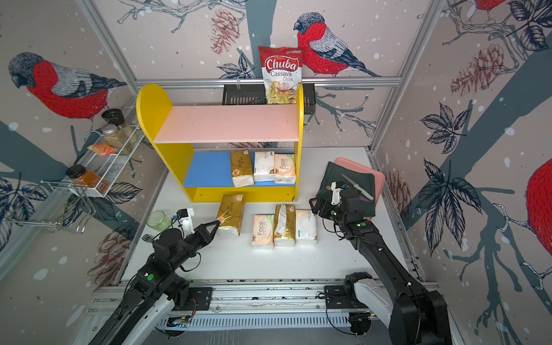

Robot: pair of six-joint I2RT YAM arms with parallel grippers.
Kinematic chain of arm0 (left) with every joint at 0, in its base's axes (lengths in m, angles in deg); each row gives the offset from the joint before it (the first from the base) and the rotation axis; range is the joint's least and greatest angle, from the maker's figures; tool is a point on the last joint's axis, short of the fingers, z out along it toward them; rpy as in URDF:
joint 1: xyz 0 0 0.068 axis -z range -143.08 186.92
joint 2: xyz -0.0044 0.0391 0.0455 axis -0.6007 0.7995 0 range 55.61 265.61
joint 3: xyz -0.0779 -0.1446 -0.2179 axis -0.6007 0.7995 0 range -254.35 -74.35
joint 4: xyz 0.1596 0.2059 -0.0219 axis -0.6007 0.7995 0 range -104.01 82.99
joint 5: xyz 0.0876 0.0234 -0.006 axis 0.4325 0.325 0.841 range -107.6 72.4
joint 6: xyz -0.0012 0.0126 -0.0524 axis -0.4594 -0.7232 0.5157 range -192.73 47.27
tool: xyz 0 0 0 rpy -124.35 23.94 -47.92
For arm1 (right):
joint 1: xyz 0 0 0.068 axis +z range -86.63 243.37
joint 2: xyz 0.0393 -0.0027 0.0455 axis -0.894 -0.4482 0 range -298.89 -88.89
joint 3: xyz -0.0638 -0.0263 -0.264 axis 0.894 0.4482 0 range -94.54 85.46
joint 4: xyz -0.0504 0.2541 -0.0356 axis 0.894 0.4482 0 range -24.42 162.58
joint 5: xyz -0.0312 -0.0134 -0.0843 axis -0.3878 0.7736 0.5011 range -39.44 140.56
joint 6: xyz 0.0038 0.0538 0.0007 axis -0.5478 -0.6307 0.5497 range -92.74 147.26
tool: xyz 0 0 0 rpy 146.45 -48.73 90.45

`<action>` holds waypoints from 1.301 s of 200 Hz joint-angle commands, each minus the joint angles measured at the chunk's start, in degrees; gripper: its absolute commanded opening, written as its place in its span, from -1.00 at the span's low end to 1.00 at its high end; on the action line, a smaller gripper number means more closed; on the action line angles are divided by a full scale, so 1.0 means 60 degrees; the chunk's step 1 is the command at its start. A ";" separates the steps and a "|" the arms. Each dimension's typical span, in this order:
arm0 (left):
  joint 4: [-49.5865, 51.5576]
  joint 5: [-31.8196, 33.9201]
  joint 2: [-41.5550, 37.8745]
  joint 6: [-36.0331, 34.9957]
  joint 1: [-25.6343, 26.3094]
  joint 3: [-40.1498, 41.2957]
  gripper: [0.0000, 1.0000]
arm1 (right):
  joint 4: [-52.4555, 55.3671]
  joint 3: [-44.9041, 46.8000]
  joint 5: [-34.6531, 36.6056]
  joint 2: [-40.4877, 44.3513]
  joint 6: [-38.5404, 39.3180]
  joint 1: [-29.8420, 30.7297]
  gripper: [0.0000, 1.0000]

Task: Remove the tissue boxes from the shelf
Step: Place the box of tissues at the center of the board.

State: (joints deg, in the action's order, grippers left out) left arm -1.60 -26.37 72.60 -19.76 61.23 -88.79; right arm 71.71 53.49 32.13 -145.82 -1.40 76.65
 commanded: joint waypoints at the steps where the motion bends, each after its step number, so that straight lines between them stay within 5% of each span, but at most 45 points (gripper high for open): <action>1: -0.0705 0.0000 -0.0062 0.0666 0.0259 0.0491 -1.00 | -0.0279 0.0010 -0.0047 -0.0037 -0.0042 0.0026 0.75; 46: -0.2251 0.0826 0.0113 0.1528 0.1641 0.1951 -1.00 | -0.0452 -0.0017 -0.0121 -0.0302 -0.0075 0.0071 0.74; 99: -0.2806 0.0942 0.0842 0.1601 0.1981 0.2132 -1.00 | -0.0504 -0.0078 -0.0076 -0.0406 -0.0023 0.0121 0.75; 129: -0.2179 0.1260 0.0791 0.1395 0.1997 0.1761 -0.08 | -0.0531 -0.0092 -0.0081 -0.0403 -0.0027 0.0119 0.74; 186: -0.0569 0.2721 0.0894 0.0763 0.1997 0.0071 0.25 | -0.0455 -0.0239 -0.0069 -0.0394 0.0059 0.0125 0.75; 216: -0.0979 0.3156 0.2687 -0.0332 0.1760 -0.1526 0.37 | -0.0459 -0.0253 -0.0110 -0.0357 0.0030 0.0123 0.75; 244: -0.2352 0.1087 0.5022 -0.1109 0.0313 -0.3006 0.37 | -0.0353 -0.0282 -0.0135 -0.0268 0.0042 0.0118 0.75; 260: -0.2780 0.0987 0.6072 -0.1525 0.0044 -0.3820 0.35 | -0.0240 -0.0286 -0.0082 -0.0158 0.0088 0.0117 0.75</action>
State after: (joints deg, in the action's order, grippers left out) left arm -10.87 -15.14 102.26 -22.76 64.05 -106.25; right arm 70.12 52.33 32.02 -147.63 -1.38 77.31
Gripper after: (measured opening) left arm 0.679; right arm 0.875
